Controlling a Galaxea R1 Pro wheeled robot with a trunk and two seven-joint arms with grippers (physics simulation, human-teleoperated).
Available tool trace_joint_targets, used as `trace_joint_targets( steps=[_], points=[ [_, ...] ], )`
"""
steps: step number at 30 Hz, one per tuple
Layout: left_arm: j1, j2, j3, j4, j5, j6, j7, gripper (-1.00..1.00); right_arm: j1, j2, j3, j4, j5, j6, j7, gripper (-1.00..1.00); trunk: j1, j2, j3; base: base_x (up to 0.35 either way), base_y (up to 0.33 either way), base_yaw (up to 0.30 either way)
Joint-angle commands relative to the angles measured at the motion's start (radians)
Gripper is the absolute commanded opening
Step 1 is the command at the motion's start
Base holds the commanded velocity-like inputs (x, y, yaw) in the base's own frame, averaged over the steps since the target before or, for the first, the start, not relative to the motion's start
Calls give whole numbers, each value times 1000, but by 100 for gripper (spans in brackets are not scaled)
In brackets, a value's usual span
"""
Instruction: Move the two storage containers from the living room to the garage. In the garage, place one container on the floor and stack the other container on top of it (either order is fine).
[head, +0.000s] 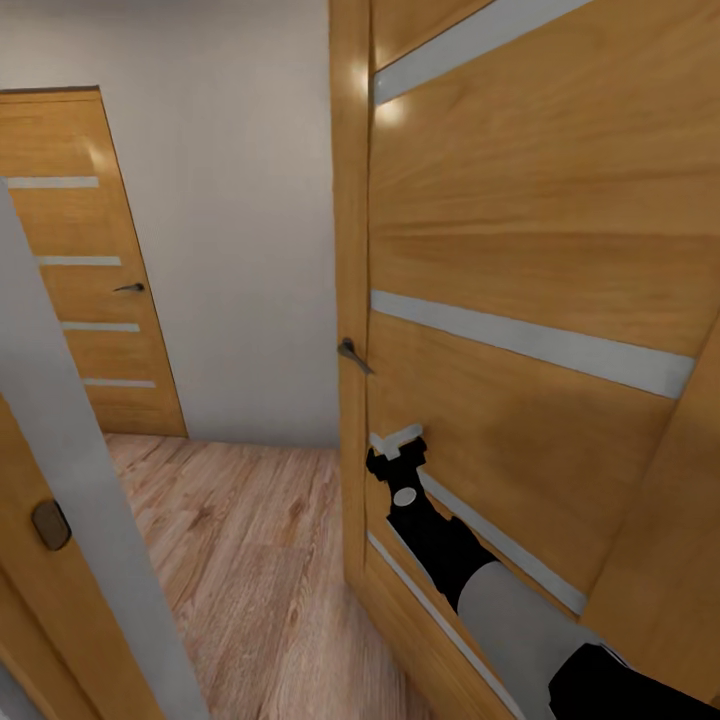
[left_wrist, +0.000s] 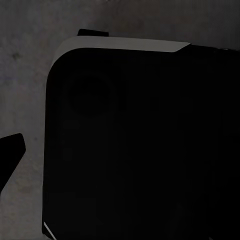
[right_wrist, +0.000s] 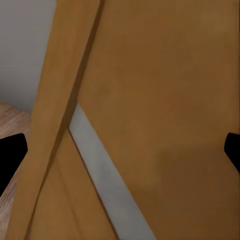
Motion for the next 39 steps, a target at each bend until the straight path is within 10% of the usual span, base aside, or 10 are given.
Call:
trace_joint_targets(
  steps=[1, 39],
  points=[
    [0, 0, 2, 0, 10, -3, 0, 100, -2, 0, 2, -1, 19, 10, -17, 100, 0, -1, -1, 19, 0, 0],
    [0, 0, 2, -1, 10, -3, 0, 100, -1, 0, -1, 49, 3, -5, -176, 100, 0, -1, -1, 1, 0, 0]
  ],
)
